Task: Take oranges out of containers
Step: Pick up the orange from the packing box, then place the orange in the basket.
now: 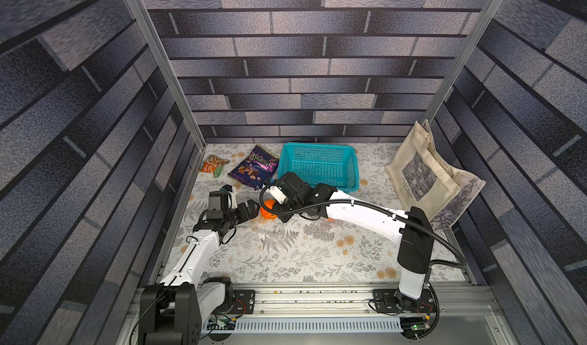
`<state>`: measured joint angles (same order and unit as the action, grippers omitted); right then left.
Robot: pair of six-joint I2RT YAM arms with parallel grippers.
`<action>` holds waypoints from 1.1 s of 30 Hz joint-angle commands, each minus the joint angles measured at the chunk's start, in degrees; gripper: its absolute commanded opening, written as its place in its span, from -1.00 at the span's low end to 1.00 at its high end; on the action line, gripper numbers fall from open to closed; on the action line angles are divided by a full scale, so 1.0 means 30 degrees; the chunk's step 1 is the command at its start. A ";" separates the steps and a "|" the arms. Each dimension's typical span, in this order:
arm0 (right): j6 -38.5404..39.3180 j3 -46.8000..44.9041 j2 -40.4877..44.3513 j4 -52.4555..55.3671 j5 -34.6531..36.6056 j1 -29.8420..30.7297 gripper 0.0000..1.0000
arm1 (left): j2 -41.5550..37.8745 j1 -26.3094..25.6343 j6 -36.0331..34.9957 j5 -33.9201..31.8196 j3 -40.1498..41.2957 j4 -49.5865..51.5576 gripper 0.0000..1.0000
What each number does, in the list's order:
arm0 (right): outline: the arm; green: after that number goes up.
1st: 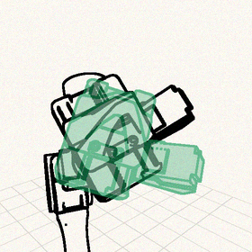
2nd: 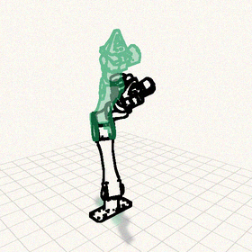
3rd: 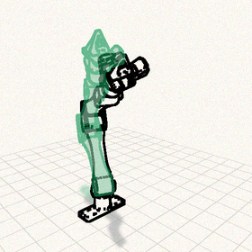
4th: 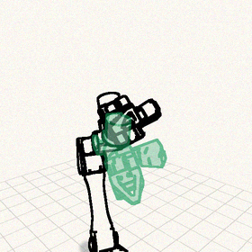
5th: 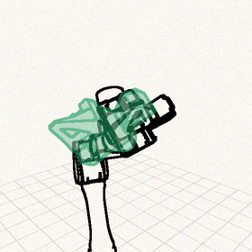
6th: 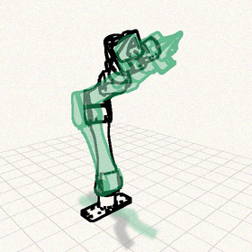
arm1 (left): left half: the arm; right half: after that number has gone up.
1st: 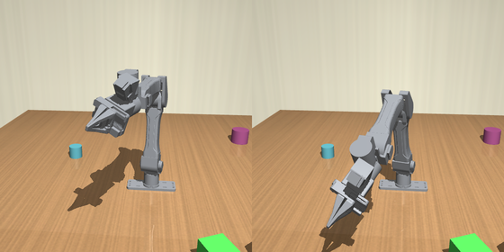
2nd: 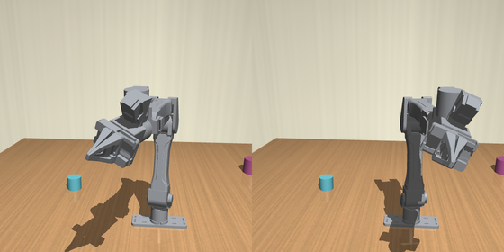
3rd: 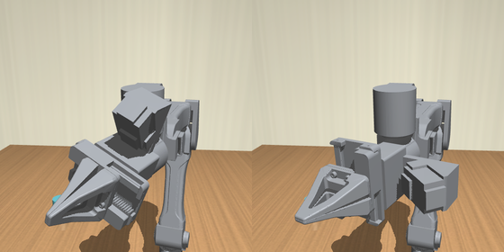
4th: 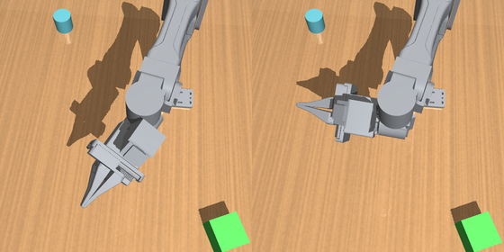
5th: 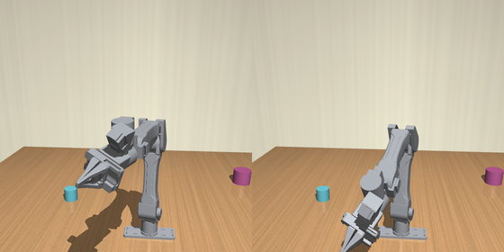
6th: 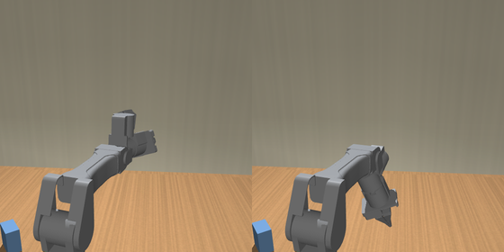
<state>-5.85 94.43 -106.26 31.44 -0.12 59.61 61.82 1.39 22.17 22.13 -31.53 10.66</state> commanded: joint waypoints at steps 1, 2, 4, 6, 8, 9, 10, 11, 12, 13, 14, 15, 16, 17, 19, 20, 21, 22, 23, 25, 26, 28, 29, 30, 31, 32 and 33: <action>0.0562 0.0005 0.0909 -0.0461 0.0638 -0.0793 -0.47 | -0.0217 0.0091 0.0284 0.0182 0.0344 -0.0271 1.00; 0.0719 0.0067 0.0958 -0.0432 0.0753 -0.1050 -0.47 | -0.0244 0.0094 0.0284 0.0212 0.0320 -0.0220 1.00; 0.1102 0.0119 0.1068 -0.0532 0.0787 -0.1774 -0.46 | -0.0326 0.0065 0.0255 0.0202 0.0285 -0.0124 1.00; 0.1389 -0.0131 0.1292 -0.0942 0.0609 -0.2632 -0.46 | -0.0464 0.0065 0.0284 0.0167 0.0312 -0.0073 1.00; 0.1638 -0.0362 0.1460 -0.1487 0.0354 -0.3624 -0.45 | -0.0553 0.0037 0.0283 0.0132 0.0329 -0.0051 1.00; 0.1805 -0.0322 0.1436 -0.1615 0.0253 -0.4102 -0.45 | -0.0568 0.0032 0.0306 0.0131 0.0316 -0.0038 1.00; 0.2003 -0.0194 0.1337 -0.1714 0.0245 -0.4547 -0.45 | -0.0596 0.0014 0.0314 0.0129 0.0314 -0.0038 1.00; 0.2172 -0.0004 0.1178 -0.1726 0.0176 -0.4985 -0.46 | -0.0598 -0.0022 0.0312 0.0124 0.0314 -0.0031 1.00; 0.2361 0.0319 0.0895 -0.1721 0.0060 -0.5399 -0.46 | -0.0583 -0.0056 0.0314 0.0127 0.0314 -0.0008 1.00; 0.2577 0.0632 0.0584 -0.1746 0.0021 -0.5721 -0.46 | -0.0561 -0.0088 0.0314 0.0094 0.0286 -0.0052 1.00; 0.2727 0.1003 0.0219 -0.1722 -0.0031 -0.6025 -0.46 | -0.0543 -0.0125 0.0305 0.0114 0.0285 0.0022 1.00; 0.2884 0.1494 -0.0274 -0.1634 -0.0167 -0.6357 -0.46 | -0.0512 -0.0166 0.0285 0.0066 0.0256 0.0025 1.00; 0.2958 0.1844 -0.0750 -0.1556 -0.0363 -0.6582 -0.45 | -0.0510 -0.0170 0.0283 0.0065 0.0259 0.0035 1.00; 0.3028 0.2304 -0.1336 -0.1527 -0.0573 -0.6881 -0.45 | -0.0481 -0.0178 0.0283 0.0065 0.0227 0.0039 1.00; 0.3073 0.2850 -0.2436 -0.1628 -0.0988 -0.7354 -0.44 | -0.0455 -0.0210 0.0284 0.0036 0.0146 0.0081 1.00; 0.3069 0.3077 -0.3004 -0.1730 -0.1139 -0.7524 -0.44 | -0.0437 -0.0249 0.0277 0.0050 0.0098 0.0071 1.00; 0.3069 0.3265 -0.3870 -0.1818 -0.1189 -0.7662 -0.42 | -0.0451 -0.0257 0.0284 0.0036 0.0053 0.0139 1.00; 0.3059 0.3448 -0.4317 -0.1852 -0.1247 -0.7752 -0.41 | -0.0466 -0.0279 0.0259 0.0007 0.0037 0.0165 1.00; 0.3040 0.3646 -0.4778 -0.1918 -0.1278 -0.7815 -0.40 | -0.0475 -0.0285 0.0255 -0.0018 -0.0007 0.0167 1.00; 0.3048 0.3960 -0.5361 -0.2041 -0.1290 -0.7882 -0.40 | -0.0510 -0.0315 0.0211 -0.0052 -0.0008 0.0234 1.00; 0.3087 0.4177 -0.5545 -0.1972 -0.1332 -0.7889 -0.39 | -0.0510 -0.0290 0.0195 -0.0078 -0.0008 0.0282 1.00; 0.3084 0.4268 -0.5483 -0.1918 -0.1499 -0.7889 -0.38 | -0.0512 -0.0325 0.0123 -0.0080 0.0008 0.0361 1.00; 0.3059 0.4134 -0.5201 -0.1980 -0.1618 -0.7860 -0.39 | -0.0535 -0.0300 0.0134 -0.0110 -0.0008 0.0364 1.00; 0.3088 0.3888 -0.4837 -0.2013 -0.1658 -0.7817 -0.38 | -0.0539 -0.0312 0.0129 -0.0139 0.0020 0.0342 1.00; 0.3194 0.3645 -0.4448 -0.1986 -0.1645 -0.7732 -0.38 | -0.0539 -0.0314 0.0108 -0.0128 0.0021 0.0344 1.00; 0.3484 0.3300 -0.3924 -0.1917 -0.1559 -0.7540 -0.38 | -0.0510 -0.0314 0.0108 -0.0130 0.0029 0.0320 1.00; 0.3933 0.2959 -0.3472 -0.1792 -0.1343 -0.7271 -0.36 | -0.0480 -0.0315 0.0111 -0.0140 0.0021 0.0283 1.00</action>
<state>3.38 104.42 -122.98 25.85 -3.70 36.42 61.06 0.82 22.57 22.09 -31.51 10.87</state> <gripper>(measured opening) 0.314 0.999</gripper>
